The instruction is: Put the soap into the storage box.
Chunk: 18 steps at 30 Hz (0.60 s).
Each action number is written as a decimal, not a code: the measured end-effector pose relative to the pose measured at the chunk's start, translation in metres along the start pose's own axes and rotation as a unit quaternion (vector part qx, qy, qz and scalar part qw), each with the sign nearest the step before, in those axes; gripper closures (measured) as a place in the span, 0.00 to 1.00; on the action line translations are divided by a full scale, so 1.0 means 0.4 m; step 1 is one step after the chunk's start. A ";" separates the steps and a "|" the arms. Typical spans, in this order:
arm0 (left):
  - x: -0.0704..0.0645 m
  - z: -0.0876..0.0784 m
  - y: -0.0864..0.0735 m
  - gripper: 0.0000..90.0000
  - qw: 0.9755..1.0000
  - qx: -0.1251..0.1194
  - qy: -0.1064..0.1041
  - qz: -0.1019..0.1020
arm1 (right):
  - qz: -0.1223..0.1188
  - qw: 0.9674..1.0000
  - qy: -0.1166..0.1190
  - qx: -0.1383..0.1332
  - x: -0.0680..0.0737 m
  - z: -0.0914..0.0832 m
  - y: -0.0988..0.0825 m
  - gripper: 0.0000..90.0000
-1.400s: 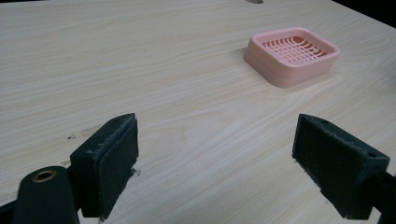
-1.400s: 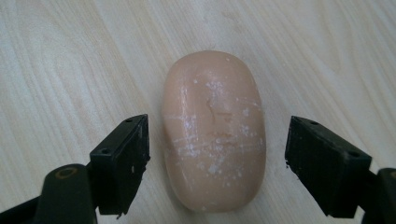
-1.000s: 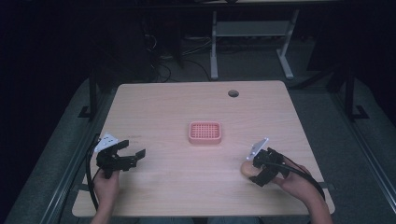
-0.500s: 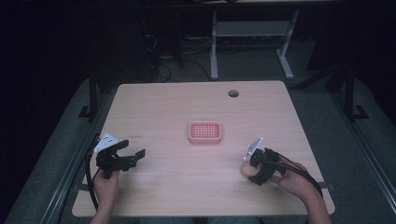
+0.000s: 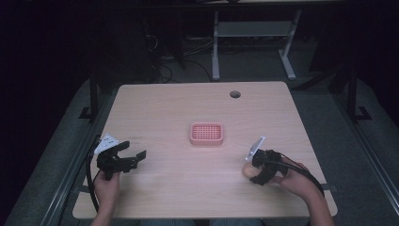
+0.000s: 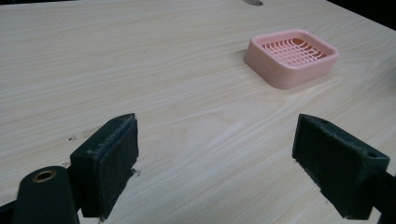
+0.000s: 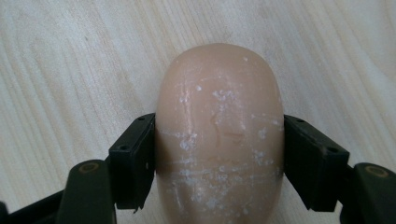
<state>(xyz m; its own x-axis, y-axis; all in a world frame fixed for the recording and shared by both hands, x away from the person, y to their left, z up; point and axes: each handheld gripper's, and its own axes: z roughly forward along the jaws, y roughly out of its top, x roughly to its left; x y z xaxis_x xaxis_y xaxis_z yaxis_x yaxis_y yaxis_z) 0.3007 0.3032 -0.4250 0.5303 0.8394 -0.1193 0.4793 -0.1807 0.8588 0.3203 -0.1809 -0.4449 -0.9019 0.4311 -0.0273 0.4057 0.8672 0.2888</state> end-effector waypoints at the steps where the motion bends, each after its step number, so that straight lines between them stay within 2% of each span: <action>1: -0.001 0.000 0.000 0.16 1.000 0.000 0.000 -0.001 | -0.001 1.000 0.000 0.000 -0.001 0.000 -0.001 0.34; 6: -0.001 0.000 0.001 0.16 1.000 0.001 0.000 0.000 | 0.002 1.000 0.006 0.000 -0.004 0.001 0.000 0.35; 11: 0.001 -0.003 0.001 0.16 1.000 0.001 0.001 0.003 | -0.007 1.000 0.005 0.006 -0.001 -0.001 0.002 0.35; 13: 0.001 -0.002 0.000 0.16 1.000 -0.002 0.000 0.000 | -0.003 1.000 0.013 0.006 -0.003 -0.002 -0.001 0.35; 18: 0.001 -0.002 0.000 0.16 1.000 -0.001 0.000 0.001 | -0.001 1.000 0.006 -0.010 -0.004 -0.015 -0.009 0.35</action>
<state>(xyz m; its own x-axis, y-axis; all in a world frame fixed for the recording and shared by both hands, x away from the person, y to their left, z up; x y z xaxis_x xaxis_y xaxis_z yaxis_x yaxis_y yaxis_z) 0.3006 0.3040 -0.4246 0.5315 0.8388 -0.1179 0.4776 -0.1818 0.8596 0.3196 -0.1862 -0.4400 -0.9043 0.4266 -0.0162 0.4014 0.8626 0.3079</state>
